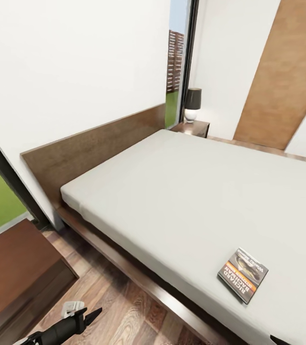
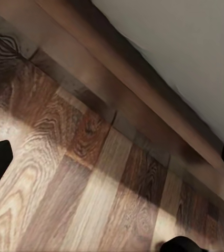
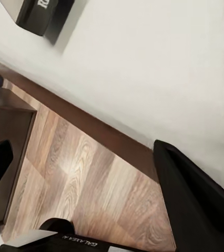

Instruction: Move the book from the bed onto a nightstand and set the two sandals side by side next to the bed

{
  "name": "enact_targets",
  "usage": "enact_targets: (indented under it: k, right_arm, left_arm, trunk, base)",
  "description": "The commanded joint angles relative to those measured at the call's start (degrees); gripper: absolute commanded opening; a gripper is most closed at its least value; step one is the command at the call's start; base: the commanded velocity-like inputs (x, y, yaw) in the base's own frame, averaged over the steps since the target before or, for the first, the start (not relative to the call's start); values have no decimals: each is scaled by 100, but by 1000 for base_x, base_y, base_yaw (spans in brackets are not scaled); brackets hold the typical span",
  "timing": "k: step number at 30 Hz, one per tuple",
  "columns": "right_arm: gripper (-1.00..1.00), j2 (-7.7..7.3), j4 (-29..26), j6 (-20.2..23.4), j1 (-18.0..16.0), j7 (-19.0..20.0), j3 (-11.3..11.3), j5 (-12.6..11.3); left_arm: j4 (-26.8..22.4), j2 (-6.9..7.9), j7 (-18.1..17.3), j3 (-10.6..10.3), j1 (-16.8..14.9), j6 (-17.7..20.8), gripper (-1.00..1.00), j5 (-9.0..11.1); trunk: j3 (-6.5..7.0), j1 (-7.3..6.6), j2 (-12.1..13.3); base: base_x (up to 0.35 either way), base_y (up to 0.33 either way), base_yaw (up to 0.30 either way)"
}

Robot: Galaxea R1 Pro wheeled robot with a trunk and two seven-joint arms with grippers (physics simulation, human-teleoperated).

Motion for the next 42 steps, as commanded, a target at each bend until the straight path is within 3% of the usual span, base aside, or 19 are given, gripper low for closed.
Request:
enact_targets:
  k: [1, 42]
  right_arm:
    - [100, 0, 6, -15, -5, 11, -50, 44]
    - [100, 0, 2, -14, -5, 13, -51, 44]
  left_arm:
    - [3, 0, -27, 10, -2, 10, 100, 18]
    - [3, -75, -20, 11, -2, 10, 100, 24]
  trunk:
    - [-9, -1, -2]
    - [-203, -1, -2]
  base:
    - [0, 0, -232]
    - [0, 0, -230]
